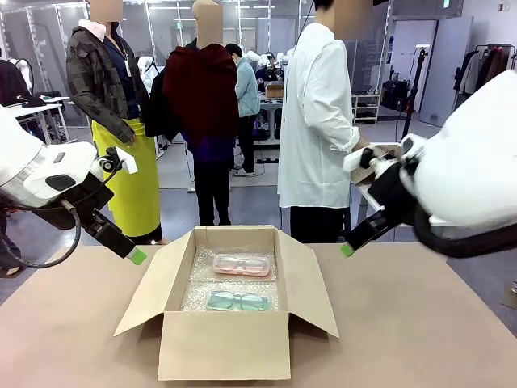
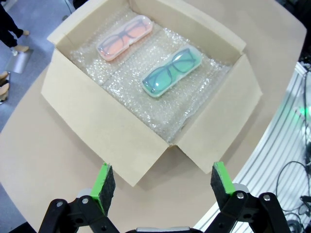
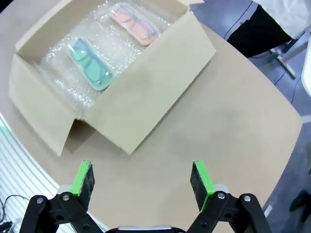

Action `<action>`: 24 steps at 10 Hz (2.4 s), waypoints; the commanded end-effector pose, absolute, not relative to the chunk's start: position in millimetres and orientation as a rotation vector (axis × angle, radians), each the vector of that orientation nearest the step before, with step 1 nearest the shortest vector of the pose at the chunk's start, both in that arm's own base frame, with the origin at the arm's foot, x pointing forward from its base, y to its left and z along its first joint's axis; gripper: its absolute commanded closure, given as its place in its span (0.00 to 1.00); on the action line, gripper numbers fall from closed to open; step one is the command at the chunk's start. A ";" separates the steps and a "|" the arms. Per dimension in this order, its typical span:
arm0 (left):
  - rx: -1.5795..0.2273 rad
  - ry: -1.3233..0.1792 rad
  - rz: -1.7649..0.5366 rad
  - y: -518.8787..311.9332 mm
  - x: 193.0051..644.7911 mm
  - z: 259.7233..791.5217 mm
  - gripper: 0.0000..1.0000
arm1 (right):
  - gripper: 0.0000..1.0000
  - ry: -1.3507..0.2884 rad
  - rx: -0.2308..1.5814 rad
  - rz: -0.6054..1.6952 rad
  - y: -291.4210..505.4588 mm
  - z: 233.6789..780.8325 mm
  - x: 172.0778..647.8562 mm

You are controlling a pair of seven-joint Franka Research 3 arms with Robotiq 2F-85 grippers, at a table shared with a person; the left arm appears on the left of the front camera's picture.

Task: Pack the glasses set securely to prepare it for shipping.
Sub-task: Position the Package Box on the left side of the table.

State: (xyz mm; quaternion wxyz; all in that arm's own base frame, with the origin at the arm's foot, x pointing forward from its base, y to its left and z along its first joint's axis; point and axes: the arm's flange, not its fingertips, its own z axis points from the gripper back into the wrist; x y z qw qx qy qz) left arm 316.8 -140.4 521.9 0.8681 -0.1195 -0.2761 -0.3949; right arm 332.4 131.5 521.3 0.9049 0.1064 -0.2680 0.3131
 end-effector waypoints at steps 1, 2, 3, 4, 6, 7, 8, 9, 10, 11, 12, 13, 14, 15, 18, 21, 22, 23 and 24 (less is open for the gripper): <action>-0.263 -0.580 -0.837 -138.4 317.1 522.3 0.00 | 0.00 -0.505 0.245 0.575 115.2 516.4 308.5; -0.263 -0.580 -0.837 -138.4 317.1 522.3 0.00 | 0.00 -0.518 0.233 0.543 116.2 517.9 309.0; -0.263 -0.580 -0.837 -138.4 317.1 522.3 0.00 | 0.00 -0.480 0.210 0.541 123.6 512.6 314.9; -0.263 -0.580 -0.837 -138.4 317.1 522.3 0.00 | 0.00 -0.522 0.246 0.599 112.7 530.3 323.0; -0.263 -0.580 -0.837 -138.4 317.1 522.3 0.00 | 0.00 -0.522 0.246 0.599 112.7 530.3 323.0; -0.263 -0.580 -0.837 -138.4 317.1 522.3 0.00 | 0.00 -0.522 0.246 0.599 112.7 530.3 323.0; -0.263 -0.580 -0.837 -138.4 317.1 522.3 0.00 | 0.00 -0.522 0.246 0.599 112.7 530.3 323.0; -0.263 -0.580 -0.837 -138.4 317.1 522.3 0.00 | 0.00 -0.522 0.246 0.599 112.7 530.3 323.0; -0.263 -0.580 -0.837 -138.4 317.1 522.3 0.00 | 0.00 -0.522 0.246 0.599 112.7 530.3 323.0; -0.263 -0.580 -0.837 -138.4 317.1 522.3 0.00 | 0.00 -0.522 0.246 0.599 112.7 530.3 323.0; -0.250 -0.577 -0.827 -140.5 316.9 521.6 0.00 | 0.00 -0.522 0.246 0.599 112.7 530.3 323.0; -0.259 -0.528 -0.749 -135.1 333.2 530.6 0.00 | 0.00 -0.522 0.246 0.599 112.7 530.3 323.0; -0.359 -0.515 -0.690 -121.9 345.6 531.2 0.00 | 0.00 -0.522 0.246 0.599 112.7 530.3 323.0; -0.412 -0.552 -0.629 -109.1 352.6 529.2 0.00 | 0.00 -0.522 0.246 0.599 112.7 530.3 323.0; -0.736 -0.480 -0.429 -52.5 384.8 480.7 0.00 | 0.00 -0.522 0.246 0.599 112.7 530.3 323.0; -0.975 -0.467 -0.253 -20.2 428.1 403.9 0.00 | 0.00 -0.522 0.246 0.599 112.7 530.3 323.0; -0.952 -0.482 -0.252 -13.4 439.9 383.7 0.00 | 0.00 -0.522 0.246 0.599 112.7 530.3 323.0; -1.036 -0.451 -0.187 -2.2 448.5 367.9 0.00 | 0.00 -0.522 0.246 0.599 112.7 530.3 323.0; -1.050 -0.433 -0.147 6.2 454.3 353.0 0.00 | 0.00 -0.522 0.246 0.599 112.7 530.3 323.0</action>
